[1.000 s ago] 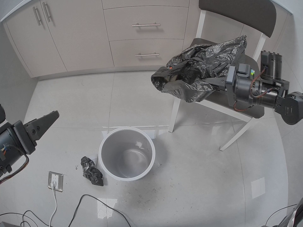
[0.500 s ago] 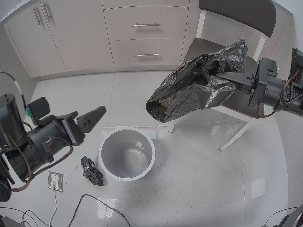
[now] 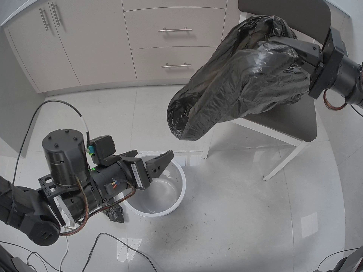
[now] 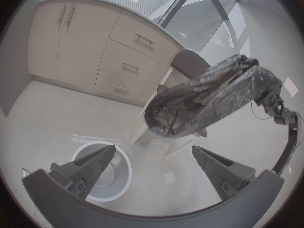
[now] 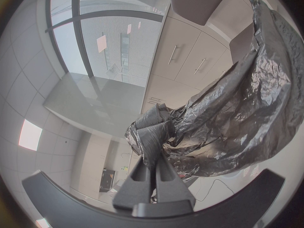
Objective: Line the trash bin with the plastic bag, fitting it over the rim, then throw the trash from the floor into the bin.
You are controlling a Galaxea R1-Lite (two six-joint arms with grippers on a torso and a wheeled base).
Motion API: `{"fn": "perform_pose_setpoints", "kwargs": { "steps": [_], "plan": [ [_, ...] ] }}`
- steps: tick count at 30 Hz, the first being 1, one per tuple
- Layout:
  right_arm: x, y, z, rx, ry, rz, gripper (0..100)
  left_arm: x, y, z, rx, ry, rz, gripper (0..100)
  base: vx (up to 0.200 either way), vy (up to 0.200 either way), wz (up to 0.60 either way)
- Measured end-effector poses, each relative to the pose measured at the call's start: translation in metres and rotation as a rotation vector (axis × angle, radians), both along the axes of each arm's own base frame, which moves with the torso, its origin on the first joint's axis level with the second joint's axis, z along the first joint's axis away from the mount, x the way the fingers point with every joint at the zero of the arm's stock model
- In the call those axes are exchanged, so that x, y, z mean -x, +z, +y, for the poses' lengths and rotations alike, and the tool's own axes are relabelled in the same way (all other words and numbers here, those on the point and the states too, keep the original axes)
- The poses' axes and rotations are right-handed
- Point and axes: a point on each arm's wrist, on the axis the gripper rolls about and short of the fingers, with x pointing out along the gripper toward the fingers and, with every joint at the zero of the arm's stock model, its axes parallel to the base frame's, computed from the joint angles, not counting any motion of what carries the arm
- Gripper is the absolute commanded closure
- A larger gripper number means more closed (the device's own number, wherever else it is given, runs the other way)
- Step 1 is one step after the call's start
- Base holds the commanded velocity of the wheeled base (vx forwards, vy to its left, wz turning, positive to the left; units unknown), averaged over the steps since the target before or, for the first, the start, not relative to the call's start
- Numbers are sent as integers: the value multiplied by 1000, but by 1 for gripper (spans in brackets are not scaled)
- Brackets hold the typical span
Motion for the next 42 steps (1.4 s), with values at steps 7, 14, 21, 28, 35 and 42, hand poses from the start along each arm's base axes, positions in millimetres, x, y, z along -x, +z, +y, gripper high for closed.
{"fn": "perform_pose_setpoints", "kwargs": {
  "steps": [7,14,21,28,35,42],
  "plan": [
    [9,11,0,-26,9,-10,100,-25,-5,-4,52,39,3,0,0,0,0],
    [24,15,-3,-26,29,-8,100,-49,4,-4,142,100,-21,0,0,0,0],
    [34,18,-5,-28,43,-15,100,-61,20,7,241,147,-20,0,0,0,0],
    [40,20,-5,-34,62,-24,100,-51,36,12,321,64,33,0,0,0,0],
    [41,22,-4,-39,65,-28,100,-32,41,18,335,-32,57,0,0,0,0],
    [42,23,-3,-40,71,-30,100,-31,34,16,320,-39,78,0,0,0,0]
  ]
}}
